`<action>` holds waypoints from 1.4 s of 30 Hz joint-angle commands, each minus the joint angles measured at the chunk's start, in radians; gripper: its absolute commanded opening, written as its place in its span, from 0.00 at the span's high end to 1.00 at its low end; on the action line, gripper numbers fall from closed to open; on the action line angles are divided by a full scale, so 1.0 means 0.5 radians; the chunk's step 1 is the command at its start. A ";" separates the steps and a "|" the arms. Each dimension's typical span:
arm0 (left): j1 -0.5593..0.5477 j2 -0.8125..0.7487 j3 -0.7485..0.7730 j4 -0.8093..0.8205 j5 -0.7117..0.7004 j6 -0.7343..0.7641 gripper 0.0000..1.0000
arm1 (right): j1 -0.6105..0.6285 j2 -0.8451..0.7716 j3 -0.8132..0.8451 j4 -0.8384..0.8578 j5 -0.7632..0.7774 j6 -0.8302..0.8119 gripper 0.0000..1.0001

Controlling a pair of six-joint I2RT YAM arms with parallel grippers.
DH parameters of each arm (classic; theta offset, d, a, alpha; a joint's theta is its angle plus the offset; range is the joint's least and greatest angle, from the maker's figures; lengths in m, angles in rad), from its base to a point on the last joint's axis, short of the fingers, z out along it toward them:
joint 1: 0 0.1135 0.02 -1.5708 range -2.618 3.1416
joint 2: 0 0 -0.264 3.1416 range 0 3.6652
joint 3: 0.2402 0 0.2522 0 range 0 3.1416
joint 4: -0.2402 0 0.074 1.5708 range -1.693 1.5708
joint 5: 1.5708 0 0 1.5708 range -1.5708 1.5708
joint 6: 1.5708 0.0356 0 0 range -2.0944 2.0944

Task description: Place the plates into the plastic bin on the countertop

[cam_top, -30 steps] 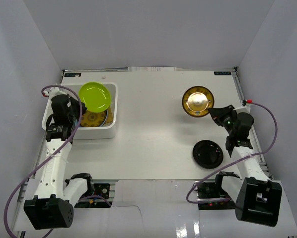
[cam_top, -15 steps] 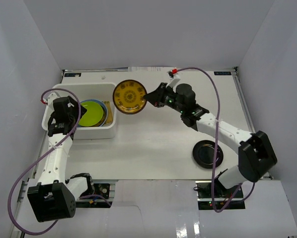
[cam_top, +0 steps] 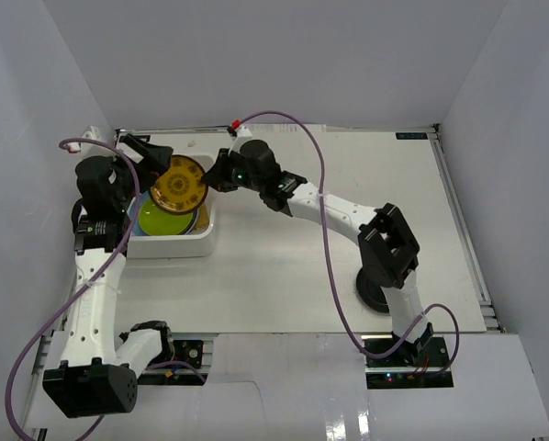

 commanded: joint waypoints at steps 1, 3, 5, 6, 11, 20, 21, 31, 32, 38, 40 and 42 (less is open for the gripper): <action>-0.134 -0.072 0.108 0.049 0.378 0.050 0.02 | 0.080 0.178 0.303 -0.101 0.069 -0.090 0.92; -0.229 -0.093 0.142 0.042 0.440 0.093 0.02 | 0.114 0.289 0.444 -0.153 0.109 -0.115 0.92; -0.257 -0.106 0.170 0.021 0.492 0.133 0.02 | 0.135 0.348 0.570 -0.208 0.100 -0.118 0.92; -0.284 -0.112 0.182 0.015 0.492 0.167 0.02 | 0.142 0.378 0.601 -0.221 0.094 -0.124 0.82; -0.337 -0.133 0.151 0.015 0.519 0.164 0.04 | 0.139 0.259 0.605 -0.242 0.176 -0.207 0.38; -0.980 0.103 -0.024 0.291 0.391 -0.066 0.10 | -0.232 -0.801 -0.692 0.082 0.431 -0.167 0.56; -1.127 0.133 -0.027 0.297 0.342 -0.066 0.10 | -0.303 -1.030 -0.845 0.101 0.452 -0.149 0.60; -1.999 0.958 0.090 0.414 -0.091 -0.011 0.14 | -1.596 -2.158 -2.156 -0.009 0.263 -0.115 0.92; -2.042 1.126 0.117 0.423 -0.103 -0.014 0.14 | -1.674 -2.244 -2.196 -0.049 0.226 -0.118 0.92; -2.254 1.603 0.329 0.496 -0.125 -0.005 0.28 | -1.975 -2.441 -2.114 -0.218 0.017 -0.182 0.78; -2.282 1.738 0.344 0.585 -0.073 -0.032 0.32 | -2.003 -2.456 -2.077 -0.239 -0.072 -0.201 0.72; -2.319 1.875 0.412 0.668 0.007 -0.057 0.32 | -2.009 -2.450 -2.037 -0.255 -0.163 -0.213 0.68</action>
